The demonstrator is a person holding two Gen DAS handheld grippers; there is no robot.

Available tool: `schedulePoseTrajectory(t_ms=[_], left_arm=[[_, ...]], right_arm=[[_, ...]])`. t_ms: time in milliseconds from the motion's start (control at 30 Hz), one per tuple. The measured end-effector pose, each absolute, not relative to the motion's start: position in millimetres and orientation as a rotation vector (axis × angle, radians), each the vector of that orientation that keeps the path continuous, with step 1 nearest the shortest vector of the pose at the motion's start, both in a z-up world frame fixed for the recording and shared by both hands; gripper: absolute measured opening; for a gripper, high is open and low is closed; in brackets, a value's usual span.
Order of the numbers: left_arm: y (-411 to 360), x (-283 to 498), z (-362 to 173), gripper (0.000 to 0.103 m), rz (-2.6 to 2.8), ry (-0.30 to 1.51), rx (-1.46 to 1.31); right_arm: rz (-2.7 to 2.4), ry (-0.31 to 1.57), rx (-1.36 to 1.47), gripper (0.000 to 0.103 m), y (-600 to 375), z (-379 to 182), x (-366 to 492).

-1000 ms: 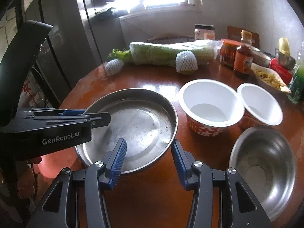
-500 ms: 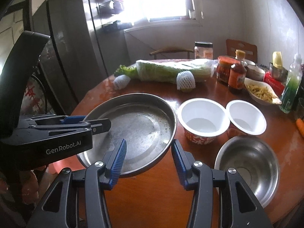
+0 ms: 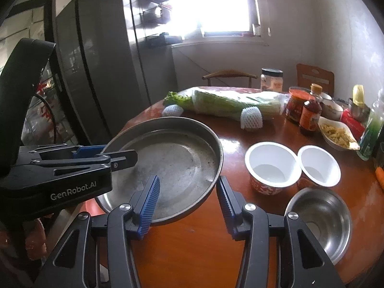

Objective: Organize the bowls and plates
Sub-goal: 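Lift the steel tray with the left tool and carry it over the pink plate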

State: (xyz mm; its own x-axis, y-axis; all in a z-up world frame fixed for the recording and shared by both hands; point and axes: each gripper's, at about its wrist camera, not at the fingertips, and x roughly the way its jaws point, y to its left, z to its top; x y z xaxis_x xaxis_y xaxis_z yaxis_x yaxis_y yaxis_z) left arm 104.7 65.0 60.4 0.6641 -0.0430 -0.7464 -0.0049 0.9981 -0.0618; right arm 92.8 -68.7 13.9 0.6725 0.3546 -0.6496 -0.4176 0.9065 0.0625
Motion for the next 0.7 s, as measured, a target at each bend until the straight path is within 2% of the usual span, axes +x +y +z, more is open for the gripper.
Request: schedulePoseTrajectory(t_ms=[700], left_arm=[[103.4, 80.7, 57.5, 0.035, 0.071, 0.839, -0.074]], right_arm=[[0.527, 0.71, -0.157, 0.051, -25.1, 13.8, 86.0]])
